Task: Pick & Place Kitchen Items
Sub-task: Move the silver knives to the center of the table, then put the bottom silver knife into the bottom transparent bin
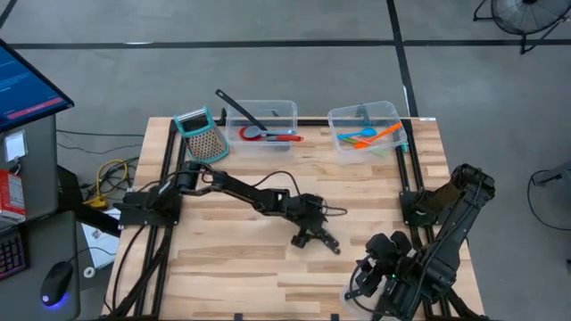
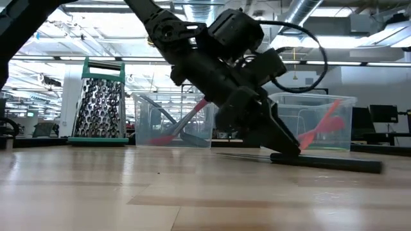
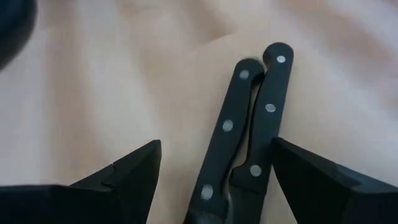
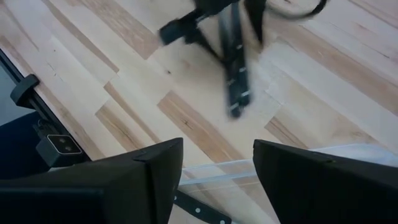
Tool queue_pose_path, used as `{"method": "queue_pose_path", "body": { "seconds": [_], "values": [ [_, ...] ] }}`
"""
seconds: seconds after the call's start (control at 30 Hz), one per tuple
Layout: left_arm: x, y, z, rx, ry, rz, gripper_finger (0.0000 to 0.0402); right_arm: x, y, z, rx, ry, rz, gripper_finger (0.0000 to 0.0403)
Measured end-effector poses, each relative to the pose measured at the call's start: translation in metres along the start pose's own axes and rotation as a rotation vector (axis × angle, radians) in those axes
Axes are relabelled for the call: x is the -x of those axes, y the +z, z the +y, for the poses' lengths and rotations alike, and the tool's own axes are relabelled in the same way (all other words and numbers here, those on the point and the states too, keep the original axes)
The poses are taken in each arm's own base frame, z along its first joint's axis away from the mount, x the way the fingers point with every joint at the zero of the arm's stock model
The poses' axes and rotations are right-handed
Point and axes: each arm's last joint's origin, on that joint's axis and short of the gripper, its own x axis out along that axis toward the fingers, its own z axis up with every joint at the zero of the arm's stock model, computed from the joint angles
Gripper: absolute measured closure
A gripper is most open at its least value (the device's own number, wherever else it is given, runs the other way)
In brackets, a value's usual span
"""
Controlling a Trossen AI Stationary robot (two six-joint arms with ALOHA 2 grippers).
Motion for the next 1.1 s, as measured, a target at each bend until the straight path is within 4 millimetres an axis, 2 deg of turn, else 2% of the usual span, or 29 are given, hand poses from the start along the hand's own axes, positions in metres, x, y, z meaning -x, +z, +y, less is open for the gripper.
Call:
{"method": "queue_pose_path", "body": {
  "seconds": [0.13,0.27,0.37,0.47,0.63,0.77,0.97,1.1],
  "values": [
    [0.008,-0.011,0.027,0.101,0.138,0.081,0.0125,0.0,0.0,0.0,0.002,0.001,-0.007,0.0214],
    [0.021,-0.022,0.049,0.224,0.186,0.133,0.0131,-0.004,0.002,0.001,0.007,-0.009,-0.048,0.0214],
    [0.037,-0.023,0.058,0.272,0.191,0.137,0.0135,-0.007,0.008,0.001,0.012,-0.027,-0.081,0.0215],
    [0.062,-0.01,0.062,0.273,0.193,0.064,0.0139,-0.013,0.018,0.002,0.046,-0.046,-0.103,0.0217],
    [0.106,0.002,0.05,0.256,0.188,-0.002,0.0144,-0.028,0.044,0.001,0.15,-0.12,-0.123,0.0218],
    [0.155,0.014,0.037,0.257,0.205,-0.108,0.0144,-0.047,0.076,-0.004,0.233,-0.213,-0.114,0.0219],
    [0.23,0.015,0.01,0.271,0.212,-0.263,0.015,-0.08,0.134,-0.022,0.425,-0.339,-0.029,0.0228],
    [0.272,0.004,-0.01,0.274,0.208,-0.357,0.0157,-0.101,0.171,-0.031,0.584,-0.287,0.055,0.0235]
  ]
}}
